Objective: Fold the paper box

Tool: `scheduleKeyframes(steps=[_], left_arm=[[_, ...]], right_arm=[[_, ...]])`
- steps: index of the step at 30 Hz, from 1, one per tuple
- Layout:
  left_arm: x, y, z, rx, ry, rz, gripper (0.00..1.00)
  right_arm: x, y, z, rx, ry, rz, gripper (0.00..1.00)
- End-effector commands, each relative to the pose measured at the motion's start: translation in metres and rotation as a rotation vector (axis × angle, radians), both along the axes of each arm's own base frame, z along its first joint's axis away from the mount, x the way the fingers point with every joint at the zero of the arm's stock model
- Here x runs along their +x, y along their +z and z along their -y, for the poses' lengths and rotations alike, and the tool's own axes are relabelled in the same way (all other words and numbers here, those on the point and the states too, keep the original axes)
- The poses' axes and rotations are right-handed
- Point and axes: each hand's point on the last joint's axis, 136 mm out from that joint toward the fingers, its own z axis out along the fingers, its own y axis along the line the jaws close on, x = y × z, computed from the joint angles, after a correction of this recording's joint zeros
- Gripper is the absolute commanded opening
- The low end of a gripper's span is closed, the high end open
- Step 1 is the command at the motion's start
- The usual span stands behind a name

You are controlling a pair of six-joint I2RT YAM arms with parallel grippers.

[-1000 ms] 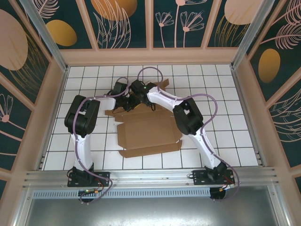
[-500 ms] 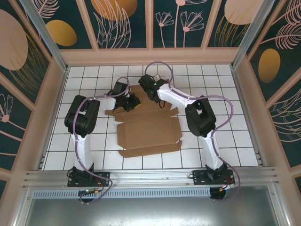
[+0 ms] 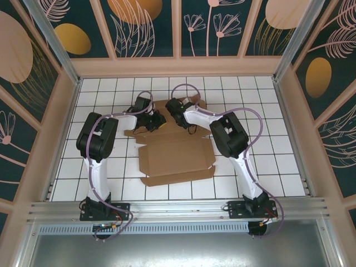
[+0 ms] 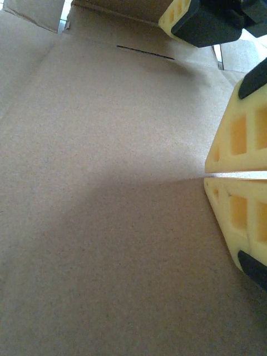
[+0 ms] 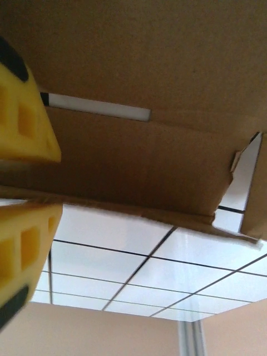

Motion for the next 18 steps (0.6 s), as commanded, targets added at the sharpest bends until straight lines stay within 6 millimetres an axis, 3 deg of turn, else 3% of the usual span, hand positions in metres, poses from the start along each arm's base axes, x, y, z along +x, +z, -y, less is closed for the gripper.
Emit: scheduleKeyframes(steps=[1,5,8,9,11,14,18], left_arm=[[-0.008,-0.007,-0.006,0.057,0.000,-0.031,0.12],[-0.002,0.010,-0.004,0.059,-0.016,0.016,0.15],[-0.001,0.019,-0.003,0.051,-0.021,0.037,0.19],[-0.002,0.021,-0.002,0.046,-0.023,0.039,0.21],[-0.002,0.025,0.000,0.026,-0.029,0.048,0.23],[-0.003,0.037,0.007,-0.002,-0.051,0.064,0.24],[-0.009,0.059,0.016,-0.002,-0.074,0.096,0.27]], right_arm=[[0.010,0.039,0.014,0.154,-0.065,0.103,0.39],[0.003,0.083,0.027,0.527,-0.120,0.151,0.49],[-0.021,0.111,0.006,0.809,-0.036,0.153,0.51],[-0.023,0.121,0.014,0.879,-0.040,0.178,0.51],[-0.040,0.140,0.008,1.017,0.009,0.194,0.53],[-0.063,0.137,-0.007,1.142,0.090,0.116,0.62],[-0.077,0.101,-0.019,1.173,0.078,-0.035,0.61]])
